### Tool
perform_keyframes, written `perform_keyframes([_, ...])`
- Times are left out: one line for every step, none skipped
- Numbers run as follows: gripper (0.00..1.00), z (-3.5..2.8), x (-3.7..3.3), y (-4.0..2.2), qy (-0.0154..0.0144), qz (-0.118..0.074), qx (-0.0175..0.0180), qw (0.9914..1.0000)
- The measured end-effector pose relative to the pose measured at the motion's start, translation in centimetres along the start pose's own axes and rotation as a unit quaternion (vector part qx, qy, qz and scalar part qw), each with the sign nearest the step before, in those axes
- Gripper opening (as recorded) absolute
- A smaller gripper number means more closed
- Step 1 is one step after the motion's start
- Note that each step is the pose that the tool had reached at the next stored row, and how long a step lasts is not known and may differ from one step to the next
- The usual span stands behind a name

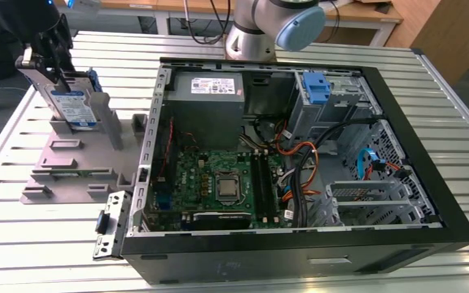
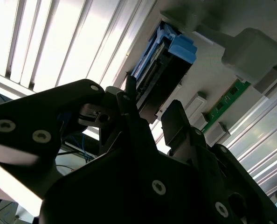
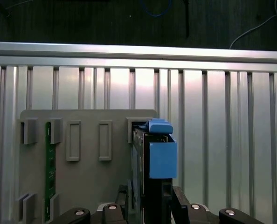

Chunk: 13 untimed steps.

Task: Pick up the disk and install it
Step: 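Pick up the disk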

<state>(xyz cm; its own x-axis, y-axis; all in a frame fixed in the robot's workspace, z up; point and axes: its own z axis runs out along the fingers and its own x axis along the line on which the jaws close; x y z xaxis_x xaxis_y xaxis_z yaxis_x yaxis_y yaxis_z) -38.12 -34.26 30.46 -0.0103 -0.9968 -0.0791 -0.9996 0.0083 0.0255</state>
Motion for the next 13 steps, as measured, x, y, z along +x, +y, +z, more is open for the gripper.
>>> perform_keyframes([0.49, 0.01, 0.0, 0.0, 0.0, 0.0, 0.0, 1.0])
perform_keyframes([0.49, 0.01, 0.0, 0.0, 0.0, 0.0, 0.0, 1.0])
perform_keyframes([0.49, 0.01, 0.0, 0.0, 0.0, 0.0, 0.0, 1.0])
perform_keyframes([0.47, 0.01, 0.0, 0.0, 0.0, 0.0, 0.0001, 1.0])
perform_keyframes([0.41, 0.01, 0.0, 0.0, 0.0, 0.0, 0.0001, 1.0])
perform_keyframes([0.41, 0.01, 0.0, 0.0, 0.0, 0.0, 0.0001, 1.0])
perform_keyframes([0.41, 0.01, 0.0, 0.0, 0.0, 0.0, 0.0001, 1.0])
perform_keyframes([0.35, 0.01, 0.0, 0.0, 0.0, 0.0, 0.0, 1.0])
perform_keyframes([0.35, 0.01, 0.0, 0.0, 0.0, 0.0, 0.0001, 1.0])
perform_keyframes([0.35, 0.01, 0.0, 0.0, 0.0, 0.0, 0.0, 1.0])
perform_keyframes([0.35, 0.01, 0.0, 0.0, 0.0, 0.0, 0.0, 1.0])
perform_keyframes([0.35, 0.01, 0.0, 0.0, 0.0, 0.0, 0.0, 1.0])
perform_keyframes([0.35, 0.02, 0.0, 0.0, 0.0, 0.0, 0.0, 1.0])
